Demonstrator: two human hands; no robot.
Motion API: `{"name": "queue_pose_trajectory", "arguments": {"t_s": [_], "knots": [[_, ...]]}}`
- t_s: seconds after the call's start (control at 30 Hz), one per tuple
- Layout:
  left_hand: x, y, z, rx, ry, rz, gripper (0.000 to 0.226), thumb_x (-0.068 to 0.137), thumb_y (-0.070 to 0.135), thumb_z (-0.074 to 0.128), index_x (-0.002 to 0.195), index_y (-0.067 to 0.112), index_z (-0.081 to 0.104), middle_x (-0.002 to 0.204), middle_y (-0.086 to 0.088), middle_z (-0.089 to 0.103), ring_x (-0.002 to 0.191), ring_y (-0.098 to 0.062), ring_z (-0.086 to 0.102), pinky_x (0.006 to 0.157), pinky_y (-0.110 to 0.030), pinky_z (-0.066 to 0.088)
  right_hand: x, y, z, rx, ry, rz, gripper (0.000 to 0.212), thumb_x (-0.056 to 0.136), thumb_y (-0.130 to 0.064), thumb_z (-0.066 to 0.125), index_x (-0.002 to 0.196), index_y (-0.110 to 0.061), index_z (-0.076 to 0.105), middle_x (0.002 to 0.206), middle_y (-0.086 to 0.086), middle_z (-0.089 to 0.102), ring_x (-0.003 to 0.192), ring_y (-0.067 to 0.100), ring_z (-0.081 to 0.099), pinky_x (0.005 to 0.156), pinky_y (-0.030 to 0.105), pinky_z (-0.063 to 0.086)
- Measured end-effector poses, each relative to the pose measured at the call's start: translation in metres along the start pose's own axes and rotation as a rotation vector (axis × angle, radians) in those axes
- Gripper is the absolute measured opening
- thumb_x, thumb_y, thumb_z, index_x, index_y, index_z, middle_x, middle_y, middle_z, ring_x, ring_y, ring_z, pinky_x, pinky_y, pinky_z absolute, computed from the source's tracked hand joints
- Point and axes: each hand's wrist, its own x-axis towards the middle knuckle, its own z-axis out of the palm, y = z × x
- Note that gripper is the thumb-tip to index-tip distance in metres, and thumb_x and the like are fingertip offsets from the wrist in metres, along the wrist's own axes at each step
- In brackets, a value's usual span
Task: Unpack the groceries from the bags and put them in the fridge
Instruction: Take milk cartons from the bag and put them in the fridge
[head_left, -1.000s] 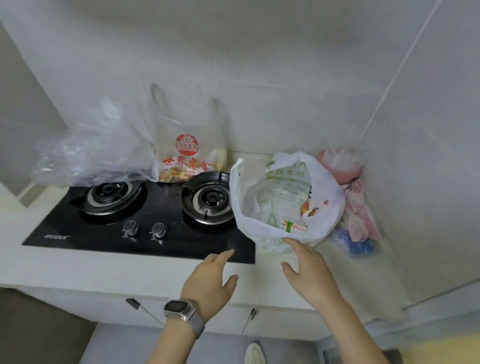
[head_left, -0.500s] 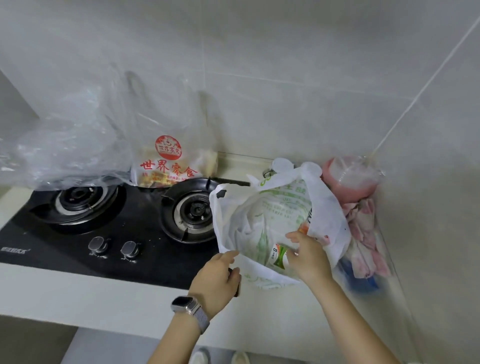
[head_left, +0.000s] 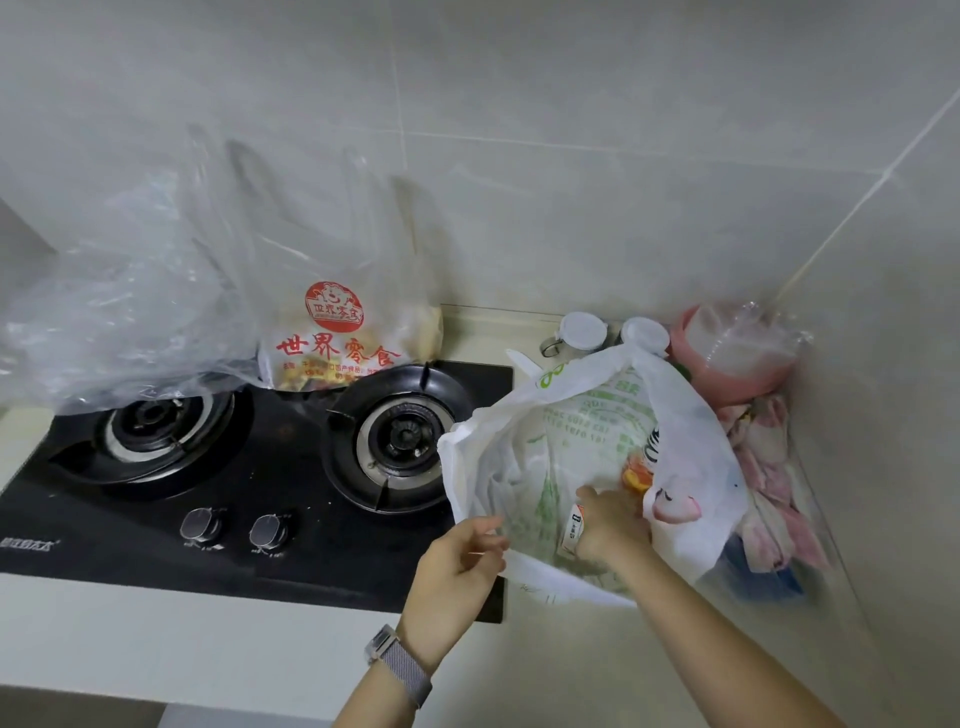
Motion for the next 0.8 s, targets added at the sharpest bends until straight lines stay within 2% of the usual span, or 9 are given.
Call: {"name": "queue_pose_trajectory", "arguments": {"t_s": [0.13,0.3,0.4,0.5,0.57,0.63,0.67,0.73,0.8], "knots": [[0.006,-0.003,0.003,-0.002,-0.004,-0.023,0.031,0.091,0.005,0.054,0.114,0.025,0.062,0.098,0.004,0.072,0.084,-0.009,0.068,0.081,-0.024,0.052,0.004,0.001,0.017,-0.061,0.106,-0.05,0.053,0.08,-0.011,0.062,0.128,-0.025,0.046,0.126,0.001,0.048,0.121,0.023,0.046,0.087,0.03,0.045],[0.005,-0.003,0.009,-0.018,-0.01,-0.039,0.031,0.091,0.006,0.053,0.113,0.026,0.061,0.096,0.005,0.072,0.084,-0.01,0.069,0.074,-0.019,0.052,0.014,0.009,0.029,0.018,0.109,-0.108,0.059,0.078,-0.011,0.063,0.131,-0.024,0.041,0.131,0.002,0.045,0.124,0.023,0.043,0.091,0.029,0.043],[0.003,-0.002,0.011,-0.025,-0.017,-0.052,0.03,0.092,0.006,0.052,0.113,0.026,0.061,0.097,0.004,0.071,0.087,-0.012,0.068,0.069,-0.018,0.053,0.015,0.016,0.025,0.112,0.103,-0.146,0.056,0.071,-0.02,0.072,0.121,-0.029,0.046,0.119,-0.002,0.049,0.114,0.02,0.05,0.084,0.029,0.049],[0.0,-0.001,0.012,-0.021,-0.009,-0.048,0.03,0.092,0.005,0.052,0.114,0.023,0.061,0.097,0.003,0.071,0.083,-0.009,0.068,0.067,-0.019,0.054,0.003,0.022,0.015,0.4,0.145,-0.197,0.051,0.063,-0.018,0.074,0.106,-0.032,0.05,0.1,-0.01,0.056,0.095,0.014,0.058,0.073,0.03,0.052],[-0.002,0.0,0.013,-0.031,-0.007,-0.052,0.03,0.092,0.004,0.052,0.115,0.02,0.061,0.097,0.002,0.071,0.082,-0.011,0.067,0.066,-0.022,0.055,-0.017,0.023,0.003,0.646,0.218,-0.261,0.056,0.059,-0.014,0.081,0.104,-0.031,0.052,0.095,-0.013,0.059,0.091,0.009,0.061,0.066,0.015,0.046],[-0.004,0.002,0.014,-0.043,-0.016,-0.056,0.03,0.091,0.005,0.054,0.118,0.017,0.06,0.097,0.001,0.071,0.079,-0.017,0.066,0.065,-0.024,0.053,-0.043,0.022,-0.008,0.902,0.269,-0.29,0.067,0.057,-0.01,0.088,0.11,-0.029,0.052,0.099,-0.014,0.062,0.094,0.0,0.061,0.069,0.009,0.044],[-0.006,0.003,0.016,-0.049,-0.026,-0.053,0.03,0.091,0.007,0.056,0.119,0.016,0.059,0.096,0.002,0.07,0.077,-0.017,0.064,0.065,-0.023,0.053,-0.056,0.021,-0.012,1.024,0.281,-0.294,0.071,0.056,-0.01,0.091,0.113,-0.028,0.053,0.102,-0.012,0.063,0.096,-0.001,0.061,0.074,0.011,0.046],[-0.009,0.008,0.018,-0.058,-0.051,-0.029,0.033,0.089,0.013,0.063,0.121,0.015,0.058,0.094,0.006,0.07,0.077,-0.009,0.064,0.065,-0.019,0.051,-0.083,0.018,-0.022,1.244,0.313,-0.296,0.074,0.057,-0.007,0.091,0.115,-0.032,0.053,0.104,-0.008,0.066,0.098,0.005,0.064,0.081,0.025,0.052],[-0.014,0.018,0.02,-0.027,-0.063,0.018,0.039,0.084,0.023,0.07,0.121,0.02,0.056,0.102,0.011,0.066,0.087,-0.001,0.064,0.07,-0.011,0.048,-0.11,0.014,-0.032,1.484,0.301,-0.298,0.071,0.058,0.0,0.088,0.11,-0.036,0.056,0.095,-0.007,0.07,0.088,0.009,0.068,0.071,0.032,0.058]]}}
